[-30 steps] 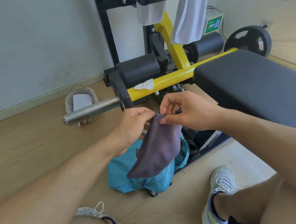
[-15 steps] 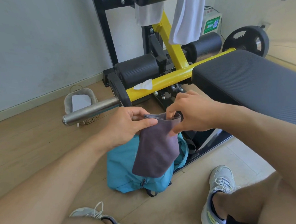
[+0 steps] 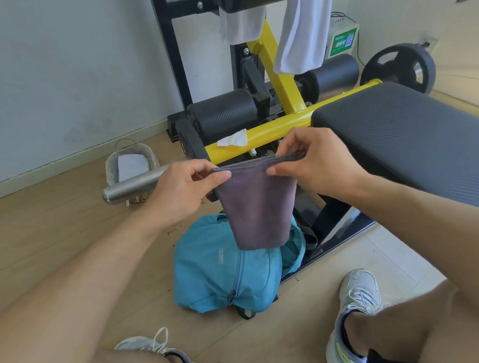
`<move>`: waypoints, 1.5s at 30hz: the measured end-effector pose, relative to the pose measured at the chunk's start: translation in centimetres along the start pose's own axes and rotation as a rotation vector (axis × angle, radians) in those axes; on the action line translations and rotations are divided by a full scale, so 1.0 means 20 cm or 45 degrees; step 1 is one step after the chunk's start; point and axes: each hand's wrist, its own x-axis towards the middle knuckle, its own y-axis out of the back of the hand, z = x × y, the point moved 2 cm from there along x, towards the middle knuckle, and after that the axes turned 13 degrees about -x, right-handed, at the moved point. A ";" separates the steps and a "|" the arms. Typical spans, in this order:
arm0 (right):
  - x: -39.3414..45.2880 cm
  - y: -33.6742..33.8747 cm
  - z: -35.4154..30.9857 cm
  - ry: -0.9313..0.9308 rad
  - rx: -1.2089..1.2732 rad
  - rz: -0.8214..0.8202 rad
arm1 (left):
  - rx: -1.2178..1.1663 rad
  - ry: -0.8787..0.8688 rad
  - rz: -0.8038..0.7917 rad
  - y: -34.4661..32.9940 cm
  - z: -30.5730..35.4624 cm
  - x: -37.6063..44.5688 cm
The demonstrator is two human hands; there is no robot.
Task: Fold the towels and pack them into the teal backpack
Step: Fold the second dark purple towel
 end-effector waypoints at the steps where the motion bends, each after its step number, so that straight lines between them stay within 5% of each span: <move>1: 0.01 0.00 0.00 -0.034 0.045 0.054 | 0.013 -0.019 0.010 0.00 0.01 0.00; 3: 0.02 -0.01 0.00 -0.067 0.016 0.009 | -0.002 -0.002 0.028 0.01 0.02 0.00; 7: -0.03 -0.07 -0.02 0.021 -0.180 -0.505 | -0.099 0.285 -0.138 0.00 0.02 -0.03; 11: -0.12 -0.15 -0.10 0.197 -0.185 -0.536 | -0.219 0.438 -0.095 -0.03 0.00 -0.04; 13: -0.19 -0.21 -0.19 0.294 -0.122 -0.635 | -0.111 0.385 -0.006 -0.03 -0.02 -0.04; 16: -0.30 -0.28 -0.30 0.382 -0.102 -1.117 | 0.417 0.108 -0.052 -0.01 0.01 -0.04; 19: -0.28 -0.28 -0.22 0.436 -0.529 -1.443 | 0.611 0.016 -0.158 0.01 0.04 -0.06; 22: -0.17 -0.26 -0.07 0.295 -0.879 -1.269 | 0.636 -0.065 -0.148 0.04 0.08 -0.06; 25: -0.07 -0.29 0.02 0.083 -0.479 -0.899 | 0.609 -0.098 -0.215 0.06 0.11 -0.06; 28: -0.01 -0.35 0.01 0.272 -0.311 -0.740 | 0.537 -0.107 -0.313 0.05 0.15 -0.08; 34: -0.02 -0.41 0.03 0.262 -0.249 -0.887 | 0.169 -0.010 -0.444 0.06 0.14 -0.09; 40: -0.04 -0.45 0.20 0.054 -0.204 -1.188 | -0.192 0.301 -0.151 0.18 -0.06 -0.03; 45: -0.03 -0.42 0.37 -0.135 -0.286 -1.371 | -0.175 0.452 0.037 0.27 -0.22 0.00</move>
